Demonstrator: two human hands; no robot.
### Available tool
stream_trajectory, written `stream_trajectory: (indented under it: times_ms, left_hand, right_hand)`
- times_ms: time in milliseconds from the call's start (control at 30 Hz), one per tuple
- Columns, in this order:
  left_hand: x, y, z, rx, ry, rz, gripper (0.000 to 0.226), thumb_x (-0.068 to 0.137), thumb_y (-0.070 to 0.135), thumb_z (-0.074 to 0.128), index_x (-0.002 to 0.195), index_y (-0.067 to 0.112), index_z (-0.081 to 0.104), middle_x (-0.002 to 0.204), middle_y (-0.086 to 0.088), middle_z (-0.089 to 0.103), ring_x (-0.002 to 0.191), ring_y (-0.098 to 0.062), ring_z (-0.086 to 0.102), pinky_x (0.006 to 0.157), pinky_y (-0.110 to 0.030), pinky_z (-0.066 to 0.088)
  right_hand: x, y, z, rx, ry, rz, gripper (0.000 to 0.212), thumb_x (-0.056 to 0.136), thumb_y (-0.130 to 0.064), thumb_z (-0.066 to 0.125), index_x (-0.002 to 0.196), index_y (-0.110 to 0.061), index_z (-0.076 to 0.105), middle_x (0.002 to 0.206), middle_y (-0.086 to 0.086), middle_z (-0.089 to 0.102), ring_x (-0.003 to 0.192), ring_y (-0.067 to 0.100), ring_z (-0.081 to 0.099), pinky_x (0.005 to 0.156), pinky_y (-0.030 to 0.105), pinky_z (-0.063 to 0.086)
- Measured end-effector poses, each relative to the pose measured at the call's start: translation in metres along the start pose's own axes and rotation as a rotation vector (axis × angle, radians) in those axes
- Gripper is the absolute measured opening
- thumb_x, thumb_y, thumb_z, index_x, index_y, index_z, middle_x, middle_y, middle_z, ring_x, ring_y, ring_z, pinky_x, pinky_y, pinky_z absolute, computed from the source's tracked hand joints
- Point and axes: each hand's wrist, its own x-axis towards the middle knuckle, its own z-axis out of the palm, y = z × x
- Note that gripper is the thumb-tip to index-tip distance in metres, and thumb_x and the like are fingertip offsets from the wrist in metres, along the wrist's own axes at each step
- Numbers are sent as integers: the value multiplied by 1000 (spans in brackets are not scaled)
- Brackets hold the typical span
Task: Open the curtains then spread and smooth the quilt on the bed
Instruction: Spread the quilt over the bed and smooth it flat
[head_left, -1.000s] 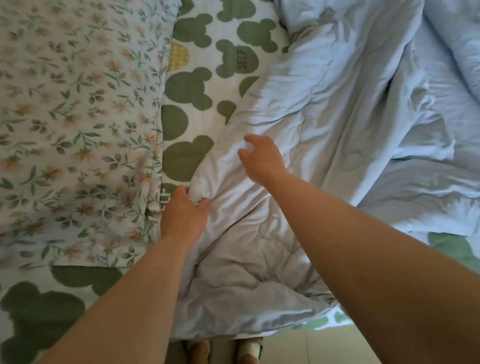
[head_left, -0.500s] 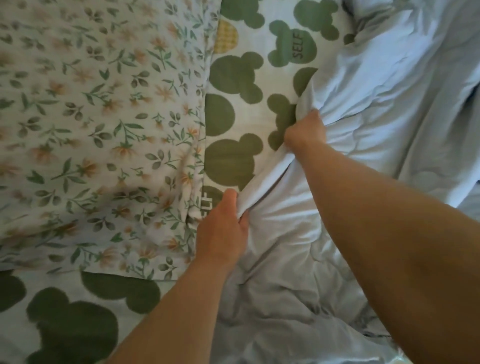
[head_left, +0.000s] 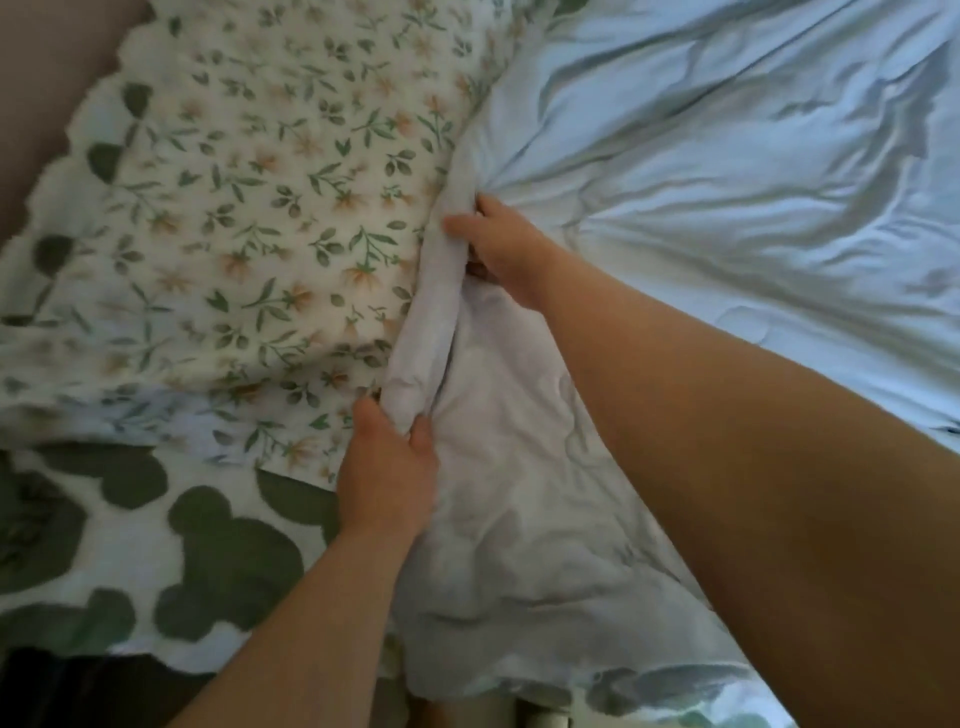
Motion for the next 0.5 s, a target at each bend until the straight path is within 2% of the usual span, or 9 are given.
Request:
stream_trajectory:
  times_ms: [67,100,167,200,300,367,400,467,500]
  left_hand:
    - [-8,2,-3,-30,8,-78,37,91,40,56,108,10,39,96,-9,55,89,-30,57,76,-36,44]
    - [-9,2,-4,-32,-4,-115,45,89,44,57,111,9,39,103,-12,56,96,-32,57,81,-38,45]
    - [-30,3,-6,6,-38,-195,63,85,52,60,121,7,36,122,-17,53,111,-35,53,90,-41,42]
    - [-40,2,-6,29,-60,-228,71,83,56,61,126,7,33,129,-17,49,117,-35,50,93,-40,41]
    - [-73,-8,-3,-5,-124,-255,84,76,62,65,129,9,28,135,-14,46,119,-34,49,95,-40,41]
    - [-91,-22,0,-6,-154,-251,80,73,62,68,122,11,31,127,-12,51,113,-33,53,93,-41,45]
    - [-96,-26,1,-8,-160,-244,72,76,58,69,117,11,33,124,-12,53,111,-33,54,92,-41,46]
    - [-100,-29,-1,-30,-131,-208,57,83,45,67,116,8,39,123,-14,54,109,-33,54,92,-41,46]
    - [-99,-30,-3,-26,-88,-181,51,87,40,64,118,7,41,123,-16,55,110,-34,53,92,-41,45]
  right_hand:
    - [-18,11,-10,18,34,-19,13,89,-23,57,101,-19,58,79,-6,54,68,7,52,54,18,45]
    - [-26,16,-14,-16,73,-6,9,87,-21,59,95,-17,60,72,-6,49,61,7,47,50,18,40]
    - [-57,34,-26,-172,87,49,10,87,-18,62,91,-9,61,68,1,52,58,15,50,51,24,42]
    - [-73,43,-31,-264,58,76,13,87,-20,65,82,-9,60,66,6,54,58,20,52,53,28,43]
    - [-126,68,-42,-502,-125,244,35,76,-35,77,66,-10,55,61,8,58,57,23,56,56,28,47]
    - [-156,82,-48,-783,-279,329,46,62,-55,81,68,-15,57,67,0,61,62,18,57,59,26,47]
    - [-168,88,-50,-902,-350,360,52,54,-61,81,74,-19,58,78,-3,61,70,17,57,65,28,48]
    - [-194,101,-50,-1002,-450,397,70,44,-64,83,98,-27,58,107,-4,57,95,18,56,86,35,48]
    - [-205,107,-48,-1026,-466,387,87,42,-63,84,117,-29,53,124,-3,51,111,20,51,98,40,44]
